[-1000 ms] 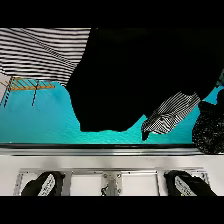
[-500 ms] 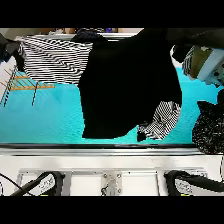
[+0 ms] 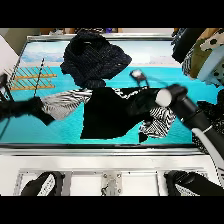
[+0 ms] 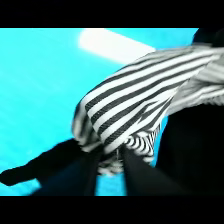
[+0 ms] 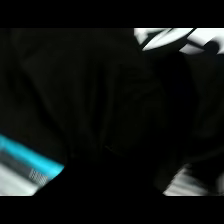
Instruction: Fold the clothes and pants, and hang the long-sleeved shirts on hangers.
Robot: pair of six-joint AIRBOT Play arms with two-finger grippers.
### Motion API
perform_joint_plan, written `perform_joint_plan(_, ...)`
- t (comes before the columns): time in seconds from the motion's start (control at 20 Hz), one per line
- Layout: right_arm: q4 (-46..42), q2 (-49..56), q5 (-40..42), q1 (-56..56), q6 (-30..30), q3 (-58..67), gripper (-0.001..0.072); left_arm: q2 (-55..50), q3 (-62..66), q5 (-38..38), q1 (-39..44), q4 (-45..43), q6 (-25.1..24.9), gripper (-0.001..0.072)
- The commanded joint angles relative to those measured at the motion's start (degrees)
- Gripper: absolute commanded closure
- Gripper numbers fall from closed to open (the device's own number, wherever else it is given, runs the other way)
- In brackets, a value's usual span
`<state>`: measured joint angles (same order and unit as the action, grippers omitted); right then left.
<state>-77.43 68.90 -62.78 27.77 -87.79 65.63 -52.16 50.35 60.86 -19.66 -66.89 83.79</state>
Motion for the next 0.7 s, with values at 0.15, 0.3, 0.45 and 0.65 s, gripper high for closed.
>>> perform_joint_plan(0.15, -7.3, -6.2, -7.7, -1.3, -3.5, 2.1, 0.0006, 7.4, -1.5, -0.6, 1.8, 3.9, 0.8, 0.0159)
perform_joint_plan(0.3, -11.0, -9.4, -5.5, -4.8, -8.4, 3.7, 0.0006, 10.3, 1.3, -1.6, 8.0, 3.5, 3.6, 0.0159)
perform_joint_plan(0.45, -11.3, -6.0, -5.6, -4.9, -10.0, 3.7, 0.0007, 9.4, -0.7, -4.5, 18.9, 3.5, 6.8, 0.0159)
perform_joint_plan(0.65, -11.3, 4.4, -2.8, -3.7, -9.8, 3.7, 0.0007, 0.2, -1.9, -9.5, 35.0, 3.4, 9.5, 0.0159)
